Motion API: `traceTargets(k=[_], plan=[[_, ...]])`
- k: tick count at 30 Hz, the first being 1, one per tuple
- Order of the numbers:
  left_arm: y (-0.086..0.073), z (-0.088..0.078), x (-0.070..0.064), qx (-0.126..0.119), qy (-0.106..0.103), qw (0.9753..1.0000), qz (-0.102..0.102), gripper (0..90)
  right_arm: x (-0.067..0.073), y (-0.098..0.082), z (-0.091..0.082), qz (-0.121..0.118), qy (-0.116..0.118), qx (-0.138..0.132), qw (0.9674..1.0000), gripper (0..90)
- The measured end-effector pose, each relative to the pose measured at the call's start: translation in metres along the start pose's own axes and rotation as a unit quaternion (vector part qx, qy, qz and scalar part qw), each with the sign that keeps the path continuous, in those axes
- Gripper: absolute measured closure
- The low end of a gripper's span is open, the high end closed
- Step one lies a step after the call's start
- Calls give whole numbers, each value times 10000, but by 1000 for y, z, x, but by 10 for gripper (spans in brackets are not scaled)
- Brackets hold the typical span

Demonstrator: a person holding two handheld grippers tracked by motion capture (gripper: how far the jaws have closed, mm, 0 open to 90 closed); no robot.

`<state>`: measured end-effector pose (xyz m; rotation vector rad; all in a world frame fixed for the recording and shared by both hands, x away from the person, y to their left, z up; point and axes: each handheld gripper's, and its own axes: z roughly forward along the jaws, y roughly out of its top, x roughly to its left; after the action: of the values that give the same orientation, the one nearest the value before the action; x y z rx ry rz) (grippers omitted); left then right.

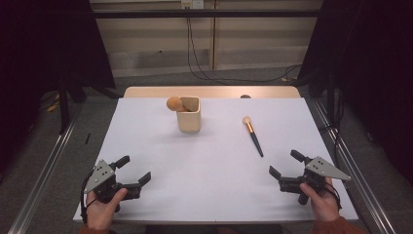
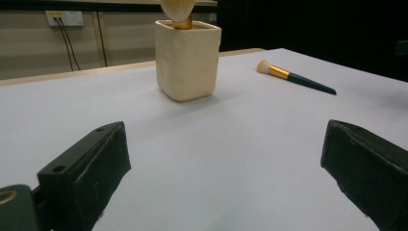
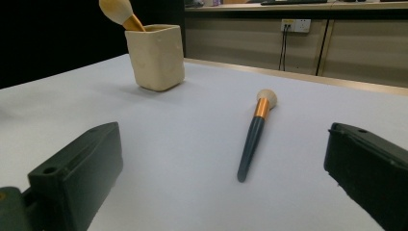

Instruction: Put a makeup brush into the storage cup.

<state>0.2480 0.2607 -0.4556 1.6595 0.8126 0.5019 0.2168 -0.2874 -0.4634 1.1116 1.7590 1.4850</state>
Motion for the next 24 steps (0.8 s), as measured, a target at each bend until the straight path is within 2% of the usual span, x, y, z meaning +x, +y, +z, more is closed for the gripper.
traceTargets(k=[2, 6, 10, 13, 15, 16, 24], plan=[[-1, 1, 0, 24, -24, 10000, -67, 39, 0, 0, 0, -5, -2, 13, 10000, 0], [0, 1, 0, 0, -55, 10000, -41, 39, -1, -1, -1, -23, 103, 65, 9999, 0], [-2, -1, 2, -13, 5, 10000, -95, 39, -2, 1, -1, 7, 148, 30, 9999, 0], [-3, -1, 2, 17, -22, 10000, -79, 38, -1, 2, 2, 32, 151, 26, 9999, 0], [-3, -1, 2, -49, -133, 9999, -13, 36, -1, 2, 5, 7, 136, 38, 9999, 0], [-2, -1, 1, -79, -120, 9999, -3, 36, -1, 3, 6, -9, 119, 30, 9999, 0], [-4, -3, 0, -53, -73, 9998, -151, 36, -2, 8, 12, 69, 127, 8, 9999, 2]])
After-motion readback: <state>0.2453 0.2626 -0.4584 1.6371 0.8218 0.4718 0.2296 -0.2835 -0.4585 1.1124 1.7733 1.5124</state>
